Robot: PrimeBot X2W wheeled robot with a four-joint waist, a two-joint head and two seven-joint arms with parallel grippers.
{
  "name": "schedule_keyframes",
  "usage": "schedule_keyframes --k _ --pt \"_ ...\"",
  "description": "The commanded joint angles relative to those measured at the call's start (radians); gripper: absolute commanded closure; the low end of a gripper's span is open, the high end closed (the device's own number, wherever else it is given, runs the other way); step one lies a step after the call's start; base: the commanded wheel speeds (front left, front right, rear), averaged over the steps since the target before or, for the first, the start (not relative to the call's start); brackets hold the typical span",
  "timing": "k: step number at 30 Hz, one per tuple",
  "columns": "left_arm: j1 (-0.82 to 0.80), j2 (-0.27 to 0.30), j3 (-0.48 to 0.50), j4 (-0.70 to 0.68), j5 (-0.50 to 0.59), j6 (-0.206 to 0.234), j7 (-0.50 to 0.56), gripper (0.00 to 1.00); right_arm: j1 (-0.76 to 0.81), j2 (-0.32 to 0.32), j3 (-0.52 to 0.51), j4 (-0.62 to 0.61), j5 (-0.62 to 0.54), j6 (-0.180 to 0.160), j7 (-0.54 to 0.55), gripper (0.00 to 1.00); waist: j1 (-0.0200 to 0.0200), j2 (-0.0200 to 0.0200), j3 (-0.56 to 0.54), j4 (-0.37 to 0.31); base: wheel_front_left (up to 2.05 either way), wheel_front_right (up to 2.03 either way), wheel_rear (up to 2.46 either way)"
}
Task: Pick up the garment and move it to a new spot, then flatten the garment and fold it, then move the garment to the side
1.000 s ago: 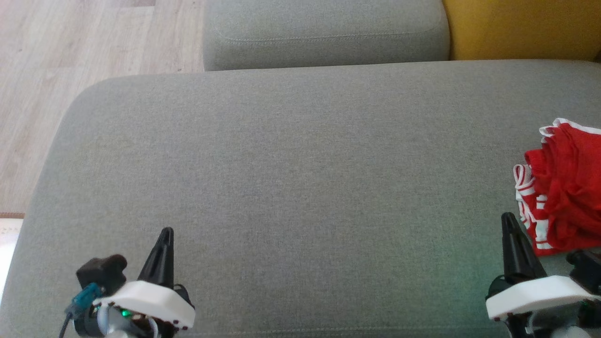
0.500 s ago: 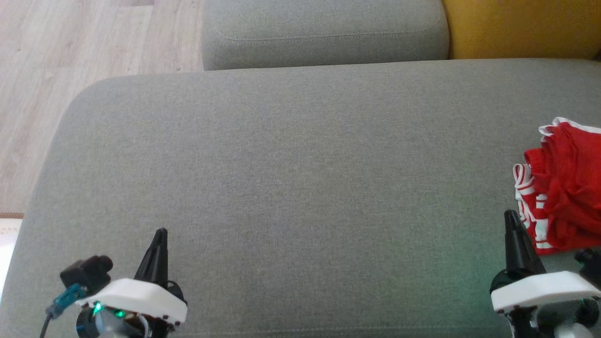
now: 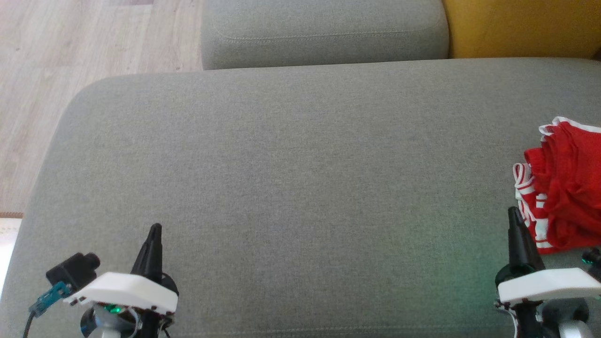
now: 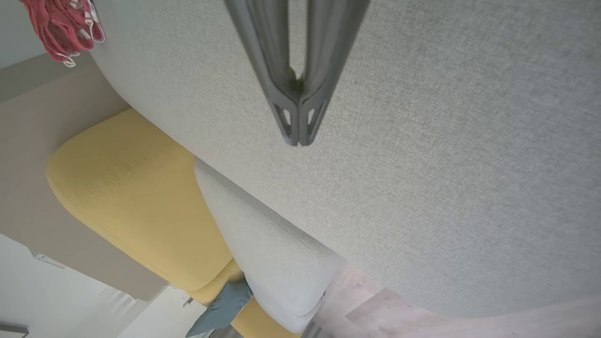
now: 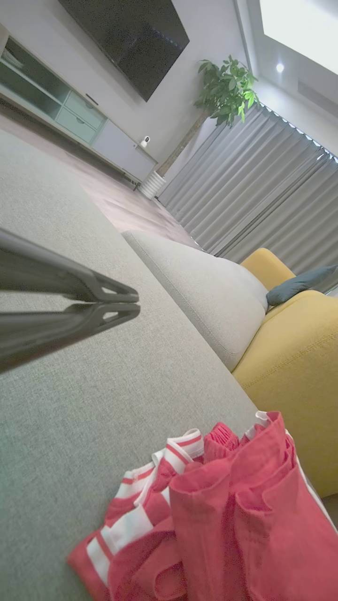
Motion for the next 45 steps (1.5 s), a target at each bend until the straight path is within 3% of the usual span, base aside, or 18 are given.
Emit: schedule_keyframes --k 1,45 --pt "-0.055 0.0 0.033 -0.025 -0.04 -0.009 0.008 1.0 -0.052 -0.014 0.002 -0.024 0.042 0.0 0.004 1.0 0.0 0.0 0.0 0.0 0.0 0.0 0.0" --pt "-0.095 -0.034 0.146 -0.004 -0.513 -0.063 0.114 1.0 -0.124 -0.018 -0.011 0.059 0.535 -0.001 0.048 1.0 0.0 0.0 0.005 -0.006 0.0 0.0 0.0"
